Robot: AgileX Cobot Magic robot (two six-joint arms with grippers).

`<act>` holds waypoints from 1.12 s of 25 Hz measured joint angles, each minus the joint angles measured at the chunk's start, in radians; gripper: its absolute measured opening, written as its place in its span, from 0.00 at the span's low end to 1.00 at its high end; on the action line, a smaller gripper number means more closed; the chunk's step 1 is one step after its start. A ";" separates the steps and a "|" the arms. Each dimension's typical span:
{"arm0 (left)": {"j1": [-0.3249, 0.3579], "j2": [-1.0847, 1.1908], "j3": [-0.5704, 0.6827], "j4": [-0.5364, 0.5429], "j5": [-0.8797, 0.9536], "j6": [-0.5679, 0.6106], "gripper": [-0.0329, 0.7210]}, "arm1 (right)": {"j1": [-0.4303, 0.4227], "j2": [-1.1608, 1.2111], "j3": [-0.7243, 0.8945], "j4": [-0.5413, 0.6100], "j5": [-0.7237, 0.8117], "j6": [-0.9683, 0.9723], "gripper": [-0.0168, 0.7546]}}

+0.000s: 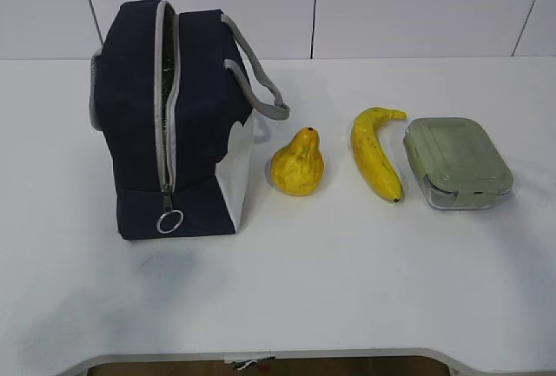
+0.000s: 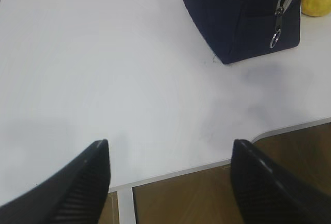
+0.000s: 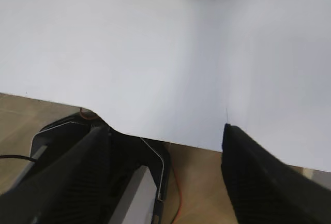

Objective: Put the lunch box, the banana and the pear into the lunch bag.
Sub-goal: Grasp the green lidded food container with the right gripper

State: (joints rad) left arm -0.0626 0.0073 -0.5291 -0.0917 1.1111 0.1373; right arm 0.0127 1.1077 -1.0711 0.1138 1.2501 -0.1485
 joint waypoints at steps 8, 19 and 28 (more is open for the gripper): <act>0.000 0.000 0.000 0.000 0.000 0.000 0.78 | -0.137 0.053 -0.007 0.129 -0.035 -0.104 0.72; 0.000 0.000 0.000 0.000 0.000 0.000 0.78 | -0.415 0.189 -0.013 0.460 -0.040 -0.357 0.71; 0.000 0.000 0.000 0.000 0.000 0.000 0.78 | -0.502 0.367 -0.015 0.675 -0.032 -0.572 0.71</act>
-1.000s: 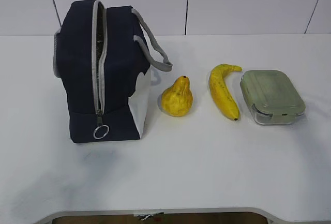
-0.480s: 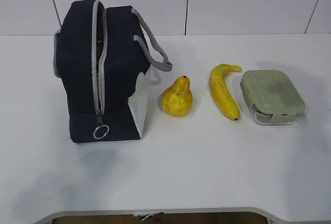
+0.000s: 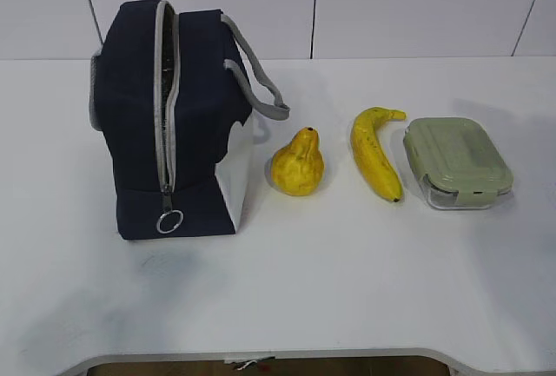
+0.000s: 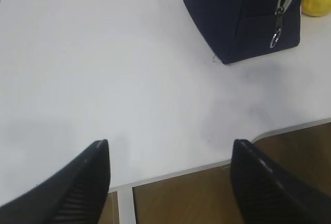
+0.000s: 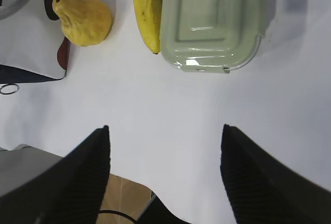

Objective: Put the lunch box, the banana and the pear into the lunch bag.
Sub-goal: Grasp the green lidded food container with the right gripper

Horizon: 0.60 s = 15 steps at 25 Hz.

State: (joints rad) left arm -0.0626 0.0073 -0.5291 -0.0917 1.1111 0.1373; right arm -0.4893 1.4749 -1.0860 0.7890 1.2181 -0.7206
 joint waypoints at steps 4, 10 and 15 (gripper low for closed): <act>0.000 0.000 0.000 0.000 0.000 0.000 0.78 | -0.001 0.065 0.000 0.016 -0.002 -0.032 0.71; 0.000 0.000 0.000 0.000 0.000 0.000 0.78 | -0.002 0.157 -0.037 0.041 -0.006 -0.052 0.71; 0.000 0.000 0.000 0.000 0.000 0.000 0.78 | -0.004 0.199 -0.112 0.059 -0.008 -0.054 0.71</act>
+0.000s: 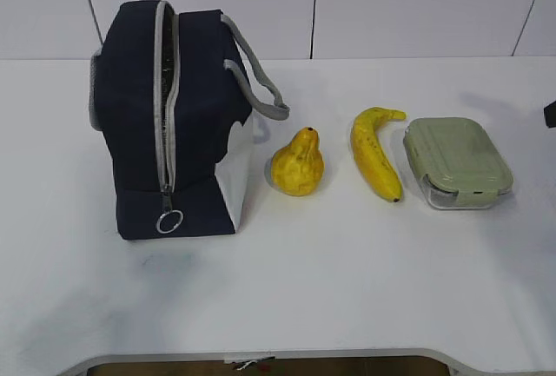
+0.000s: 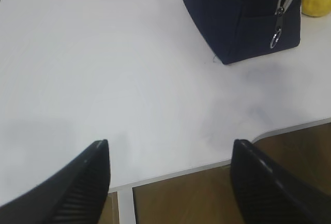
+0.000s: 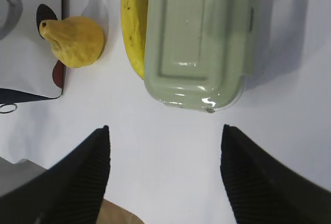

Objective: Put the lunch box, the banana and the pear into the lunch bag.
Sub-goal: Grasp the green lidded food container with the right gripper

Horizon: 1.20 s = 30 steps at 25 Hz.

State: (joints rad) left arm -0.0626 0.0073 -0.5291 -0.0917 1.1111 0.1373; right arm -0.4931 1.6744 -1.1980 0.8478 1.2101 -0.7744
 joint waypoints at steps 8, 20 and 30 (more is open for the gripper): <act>0.000 0.000 0.000 0.000 0.000 0.000 0.78 | 0.000 0.025 -0.032 0.000 0.000 -0.002 0.71; 0.000 0.000 0.000 0.000 0.000 0.000 0.78 | 0.000 0.026 -0.034 0.000 -0.006 -0.004 0.71; 0.000 0.000 0.000 0.000 0.000 0.000 0.78 | 0.000 0.029 -0.034 0.030 -0.006 0.016 0.78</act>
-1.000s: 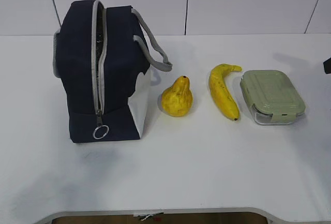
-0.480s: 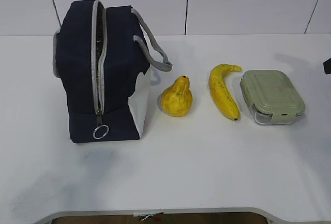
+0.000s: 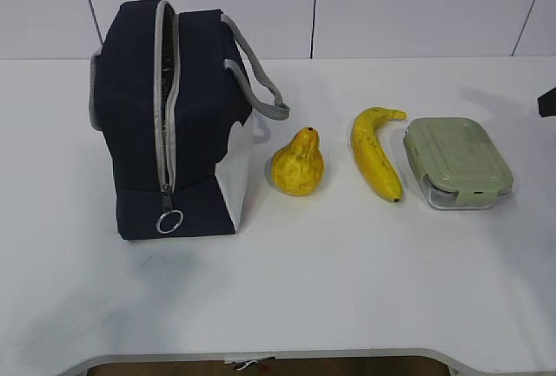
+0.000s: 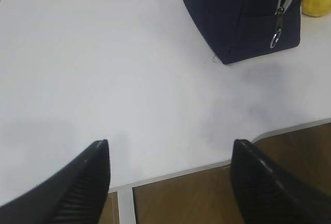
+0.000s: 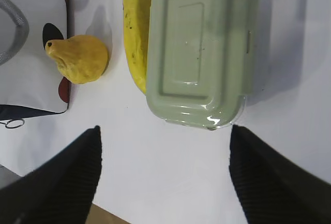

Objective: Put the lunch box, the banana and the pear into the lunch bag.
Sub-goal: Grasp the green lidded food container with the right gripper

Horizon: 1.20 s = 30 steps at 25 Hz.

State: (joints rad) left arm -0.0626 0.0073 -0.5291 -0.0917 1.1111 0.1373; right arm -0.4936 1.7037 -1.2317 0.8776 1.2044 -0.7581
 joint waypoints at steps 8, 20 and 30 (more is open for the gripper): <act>0.000 0.000 0.000 0.000 0.000 0.000 0.78 | 0.000 0.090 -0.047 0.005 0.000 0.001 0.87; 0.000 0.000 0.000 0.000 0.000 0.000 0.78 | 0.000 0.285 -0.245 0.006 0.000 0.001 0.84; 0.000 0.000 0.000 0.000 0.000 0.000 0.78 | 0.025 0.386 -0.252 0.010 -0.004 0.001 0.80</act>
State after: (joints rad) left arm -0.0626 0.0073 -0.5291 -0.0917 1.1111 0.1373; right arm -0.4682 2.0893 -1.4834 0.8872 1.2007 -0.7567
